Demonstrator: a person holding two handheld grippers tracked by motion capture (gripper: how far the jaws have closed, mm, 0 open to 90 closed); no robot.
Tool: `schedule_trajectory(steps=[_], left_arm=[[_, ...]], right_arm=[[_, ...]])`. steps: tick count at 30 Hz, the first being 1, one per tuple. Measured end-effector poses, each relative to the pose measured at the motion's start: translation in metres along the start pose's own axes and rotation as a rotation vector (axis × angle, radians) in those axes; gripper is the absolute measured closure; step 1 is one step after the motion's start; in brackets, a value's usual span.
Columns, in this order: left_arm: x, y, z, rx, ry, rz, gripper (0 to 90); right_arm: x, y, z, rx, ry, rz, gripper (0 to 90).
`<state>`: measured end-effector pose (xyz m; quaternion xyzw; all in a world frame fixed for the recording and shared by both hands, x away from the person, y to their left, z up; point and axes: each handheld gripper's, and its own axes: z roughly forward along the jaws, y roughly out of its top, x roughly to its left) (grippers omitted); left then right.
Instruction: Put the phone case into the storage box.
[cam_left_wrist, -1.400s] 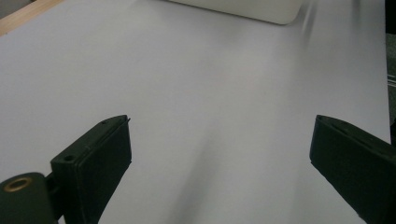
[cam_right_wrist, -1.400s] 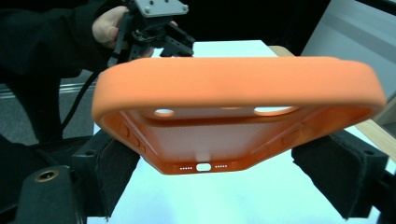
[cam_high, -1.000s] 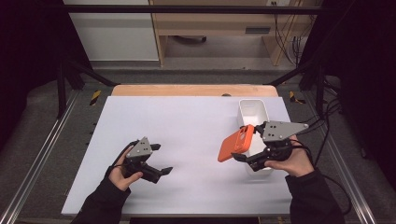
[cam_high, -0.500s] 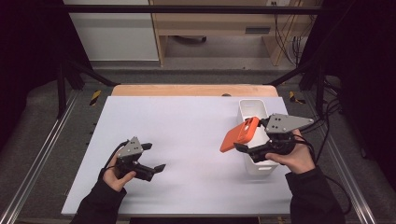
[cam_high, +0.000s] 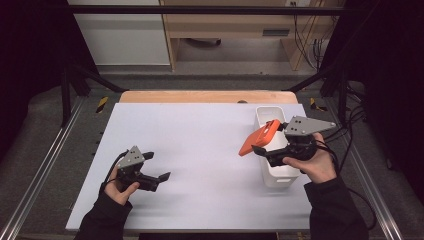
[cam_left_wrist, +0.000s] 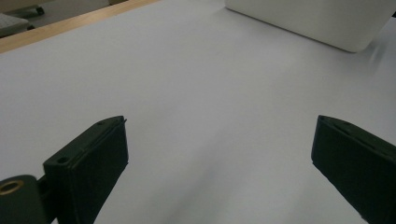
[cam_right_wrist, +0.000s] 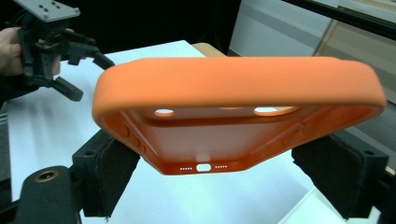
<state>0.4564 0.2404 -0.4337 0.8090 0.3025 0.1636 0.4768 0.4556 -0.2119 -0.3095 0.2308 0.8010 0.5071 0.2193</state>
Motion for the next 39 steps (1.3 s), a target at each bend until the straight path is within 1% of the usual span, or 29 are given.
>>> schedule_trajectory(steps=[4,6,12,22,26,30,33,35,39], left_arm=[[0.002,-0.003,-0.001,0.001,0.009,-0.012,3.1],[0.003,-0.003,-0.001,-0.006,0.016,-0.015,3.0],[0.006,-0.006,-0.002,-0.012,0.021,-0.032,3.0],[0.006,-0.009,-0.001,-0.009,0.02,-0.031,2.6],[0.007,-0.009,-0.001,-0.015,0.027,-0.032,2.5],[0.007,-0.01,0.0,-0.014,0.025,-0.036,2.4],[0.007,-0.01,0.001,-0.008,0.025,-0.035,2.4],[0.007,-0.01,0.001,-0.007,0.025,-0.032,2.4],[0.007,-0.011,0.002,-0.006,0.022,-0.031,2.4]], right_arm=[[-0.004,0.001,0.0,0.003,-0.031,0.018,15.7],[-0.006,0.001,0.0,0.002,-0.046,0.029,15.7],[-0.013,0.003,0.0,0.0,-0.095,0.055,15.7],[-0.026,0.004,0.001,0.008,-0.2,0.121,15.7],[-0.032,0.004,0.002,0.014,-0.229,0.143,15.7],[-0.039,0.006,0.003,0.021,-0.272,0.169,15.6],[-0.044,0.007,0.004,0.024,-0.299,0.185,15.6],[-0.048,0.007,0.004,0.028,-0.313,0.187,15.6],[-0.055,0.007,0.007,0.045,-0.345,0.201,15.6]])
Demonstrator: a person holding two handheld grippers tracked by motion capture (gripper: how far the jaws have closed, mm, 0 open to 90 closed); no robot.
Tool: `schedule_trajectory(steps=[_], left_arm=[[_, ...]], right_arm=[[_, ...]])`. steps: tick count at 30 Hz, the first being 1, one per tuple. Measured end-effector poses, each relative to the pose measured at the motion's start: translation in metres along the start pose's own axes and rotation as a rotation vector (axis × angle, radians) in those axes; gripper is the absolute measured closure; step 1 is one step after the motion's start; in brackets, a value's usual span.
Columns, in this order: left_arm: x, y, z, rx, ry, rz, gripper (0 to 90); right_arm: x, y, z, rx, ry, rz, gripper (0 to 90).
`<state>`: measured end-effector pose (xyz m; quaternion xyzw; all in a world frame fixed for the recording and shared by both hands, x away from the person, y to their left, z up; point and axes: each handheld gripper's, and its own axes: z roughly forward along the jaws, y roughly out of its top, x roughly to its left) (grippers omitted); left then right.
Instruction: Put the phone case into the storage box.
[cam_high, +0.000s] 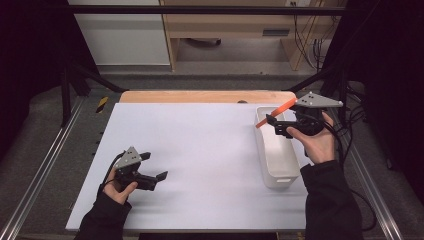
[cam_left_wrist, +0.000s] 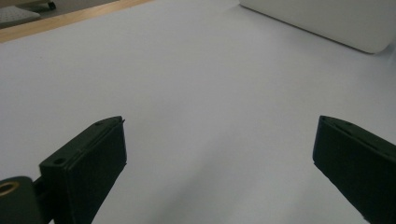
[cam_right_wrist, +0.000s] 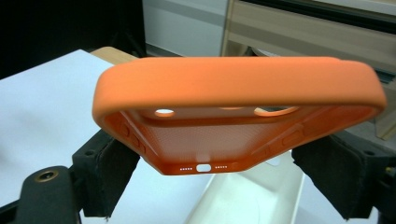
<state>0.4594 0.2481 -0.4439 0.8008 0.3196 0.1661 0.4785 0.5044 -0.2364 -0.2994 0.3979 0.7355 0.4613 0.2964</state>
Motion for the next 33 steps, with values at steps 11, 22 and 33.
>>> schedule_trajectory(steps=[11,22,33], left_arm=[[0.0,-0.001,0.001,0.001,-0.002,0.003,2.4],[0.001,-0.001,0.002,0.001,-0.002,0.003,2.4],[0.002,-0.001,0.002,-0.005,-0.007,0.004,2.4]], right_arm=[[-0.011,0.008,0.011,0.018,-0.066,0.038,15.5],[-0.017,0.015,0.025,0.052,-0.144,0.093,15.3],[-0.022,0.023,0.037,0.085,-0.193,0.132,15.3]])
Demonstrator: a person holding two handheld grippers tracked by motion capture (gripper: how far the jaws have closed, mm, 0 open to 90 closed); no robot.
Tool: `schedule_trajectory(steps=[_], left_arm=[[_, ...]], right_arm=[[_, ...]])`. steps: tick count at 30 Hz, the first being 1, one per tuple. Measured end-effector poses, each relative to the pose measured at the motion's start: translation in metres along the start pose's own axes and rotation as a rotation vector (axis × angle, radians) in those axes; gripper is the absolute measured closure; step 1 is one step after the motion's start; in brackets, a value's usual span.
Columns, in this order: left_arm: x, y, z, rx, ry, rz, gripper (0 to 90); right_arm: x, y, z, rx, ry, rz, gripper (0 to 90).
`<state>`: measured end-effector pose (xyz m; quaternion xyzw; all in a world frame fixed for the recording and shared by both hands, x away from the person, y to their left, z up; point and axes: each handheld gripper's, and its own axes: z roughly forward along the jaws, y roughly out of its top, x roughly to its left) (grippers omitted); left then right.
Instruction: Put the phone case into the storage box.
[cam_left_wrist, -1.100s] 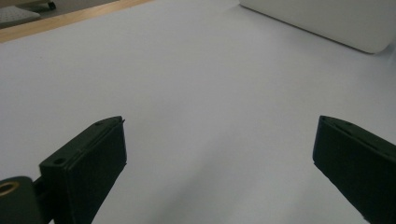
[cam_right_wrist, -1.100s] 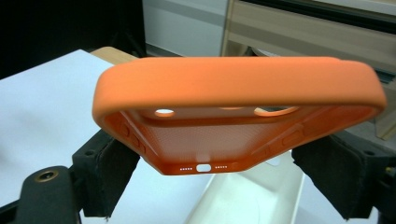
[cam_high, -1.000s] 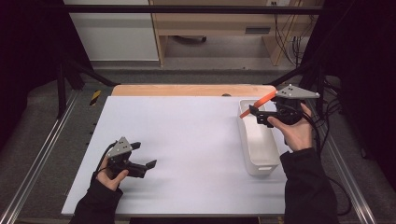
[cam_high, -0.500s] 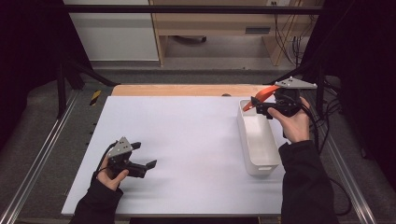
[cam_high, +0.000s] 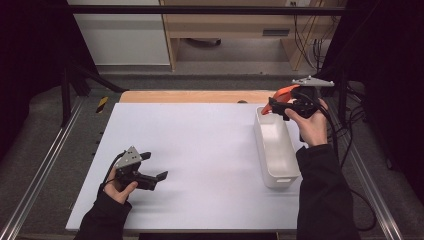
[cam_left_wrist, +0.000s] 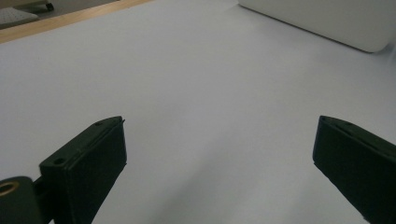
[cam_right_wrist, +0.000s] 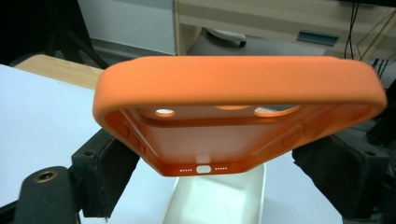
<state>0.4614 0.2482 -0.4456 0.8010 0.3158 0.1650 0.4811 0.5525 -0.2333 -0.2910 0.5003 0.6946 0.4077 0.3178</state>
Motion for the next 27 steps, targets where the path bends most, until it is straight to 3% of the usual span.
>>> schedule_trajectory(steps=[18,27], left_arm=[[0.0,0.0,0.002,0.006,-0.003,0.006,2.4],[0.0,-0.001,0.002,0.007,-0.005,0.007,2.4]], right_arm=[[-0.002,0.001,0.029,0.106,-0.071,0.043,15.3],[-0.003,-0.001,0.044,0.132,-0.102,0.053,15.3]])
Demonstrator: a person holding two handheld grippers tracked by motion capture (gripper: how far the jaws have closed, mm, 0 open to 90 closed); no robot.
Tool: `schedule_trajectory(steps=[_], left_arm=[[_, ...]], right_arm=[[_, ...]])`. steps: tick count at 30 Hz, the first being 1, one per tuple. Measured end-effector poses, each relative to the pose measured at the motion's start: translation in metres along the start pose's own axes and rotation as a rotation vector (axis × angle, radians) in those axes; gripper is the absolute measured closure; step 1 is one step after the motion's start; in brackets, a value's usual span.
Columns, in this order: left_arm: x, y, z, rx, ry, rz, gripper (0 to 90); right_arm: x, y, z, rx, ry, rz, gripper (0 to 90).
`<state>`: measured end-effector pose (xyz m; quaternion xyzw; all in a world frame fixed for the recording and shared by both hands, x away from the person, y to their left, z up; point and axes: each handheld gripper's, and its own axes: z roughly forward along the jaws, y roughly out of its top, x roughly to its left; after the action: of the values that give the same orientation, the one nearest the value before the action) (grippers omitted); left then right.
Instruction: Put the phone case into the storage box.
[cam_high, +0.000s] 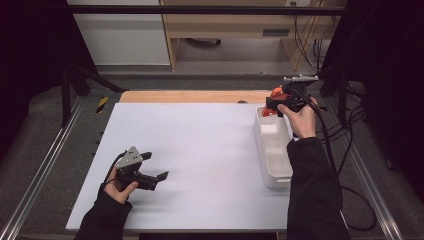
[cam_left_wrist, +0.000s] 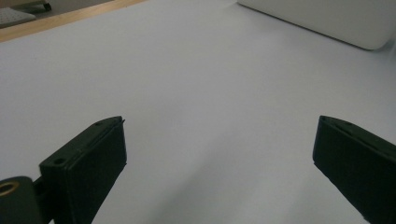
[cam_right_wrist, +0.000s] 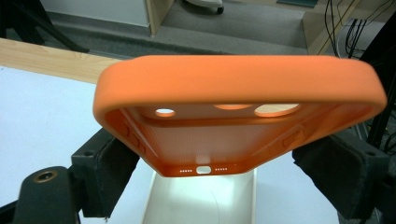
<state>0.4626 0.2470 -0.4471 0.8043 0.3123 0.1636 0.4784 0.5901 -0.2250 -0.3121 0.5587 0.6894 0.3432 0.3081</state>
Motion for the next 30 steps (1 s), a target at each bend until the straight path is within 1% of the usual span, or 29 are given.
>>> schedule_trajectory(steps=[3,6,13,16,21,24,30], left_arm=[[0.0,0.0,0.0,0.001,0.0,0.001,2.4],[0.0,0.0,0.0,-0.001,-0.001,-0.001,2.4],[0.0,0.0,0.001,0.004,-0.003,0.002,2.4],[0.0,0.0,0.001,0.003,-0.004,0.001,2.4],[0.001,-0.001,0.001,0.004,-0.005,0.002,2.4],[0.001,-0.001,0.001,0.006,-0.008,0.001,2.4],[0.001,-0.001,0.001,0.004,-0.01,0.001,2.4]], right_arm=[[0.001,0.0,0.005,0.008,-0.004,0.003,15.3],[0.001,0.0,0.01,0.021,-0.019,0.01,15.2],[0.002,-0.001,0.019,0.047,-0.025,0.025,15.3],[0.002,-0.002,0.025,0.06,-0.04,0.032,15.3],[0.001,-0.004,0.034,0.08,-0.045,0.052,15.3],[0.001,-0.006,0.038,0.094,-0.051,0.053,15.3],[0.002,-0.008,0.046,0.103,-0.055,0.055,15.3]])
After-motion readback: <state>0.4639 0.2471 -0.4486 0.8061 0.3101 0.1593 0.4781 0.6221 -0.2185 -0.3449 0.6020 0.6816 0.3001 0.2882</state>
